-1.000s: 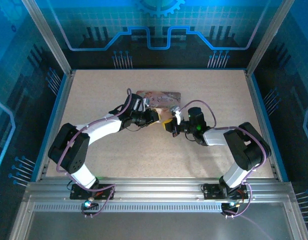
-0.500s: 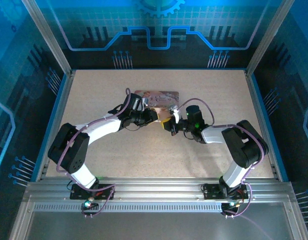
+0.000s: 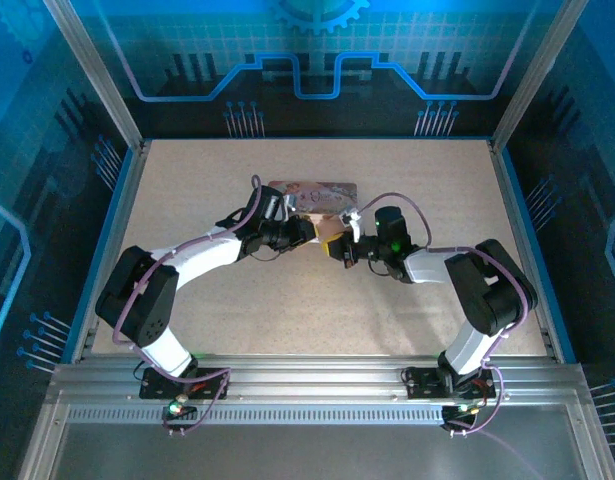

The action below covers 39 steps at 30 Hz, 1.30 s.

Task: Unlock a padlock with a key

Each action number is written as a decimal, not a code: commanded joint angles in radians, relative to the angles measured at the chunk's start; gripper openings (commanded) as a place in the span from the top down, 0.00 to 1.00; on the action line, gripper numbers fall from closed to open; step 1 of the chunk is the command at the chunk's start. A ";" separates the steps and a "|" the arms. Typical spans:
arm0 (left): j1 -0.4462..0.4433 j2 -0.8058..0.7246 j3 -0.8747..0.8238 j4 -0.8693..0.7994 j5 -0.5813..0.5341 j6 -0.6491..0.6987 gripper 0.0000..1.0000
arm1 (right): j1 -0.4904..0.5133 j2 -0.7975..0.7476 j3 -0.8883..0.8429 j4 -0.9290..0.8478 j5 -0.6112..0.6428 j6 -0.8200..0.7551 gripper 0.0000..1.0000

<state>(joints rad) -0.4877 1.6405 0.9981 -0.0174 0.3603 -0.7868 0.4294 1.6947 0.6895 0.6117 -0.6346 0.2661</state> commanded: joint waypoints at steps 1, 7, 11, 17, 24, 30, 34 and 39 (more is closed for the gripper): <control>-0.022 -0.026 0.027 0.015 0.094 0.014 0.82 | -0.009 -0.020 0.061 0.067 -0.037 0.015 1.00; -0.021 -0.028 0.033 0.014 0.096 0.011 0.82 | 0.032 -0.014 0.057 0.016 0.057 -0.089 1.00; -0.022 -0.027 0.043 0.009 0.100 0.011 0.82 | 0.040 0.010 0.041 0.070 0.098 -0.101 1.00; -0.022 -0.028 0.047 0.007 0.100 0.011 0.82 | 0.049 0.028 0.048 0.104 0.164 -0.115 1.00; -0.021 -0.024 0.043 0.007 0.099 0.012 0.82 | 0.054 0.047 0.070 0.116 0.167 -0.129 1.00; -0.021 -0.021 0.041 0.010 0.097 0.012 0.82 | 0.054 0.052 0.074 0.154 0.105 -0.091 1.00; -0.022 -0.015 0.034 0.018 0.095 0.008 0.82 | 0.053 0.052 0.085 0.191 0.090 -0.043 1.00; -0.022 0.005 0.022 0.052 0.098 -0.008 0.82 | 0.066 0.058 0.103 0.207 0.088 0.000 1.00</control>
<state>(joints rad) -0.4801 1.6409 1.0058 -0.0170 0.3443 -0.7914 0.4725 1.7489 0.7280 0.6823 -0.5350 0.2234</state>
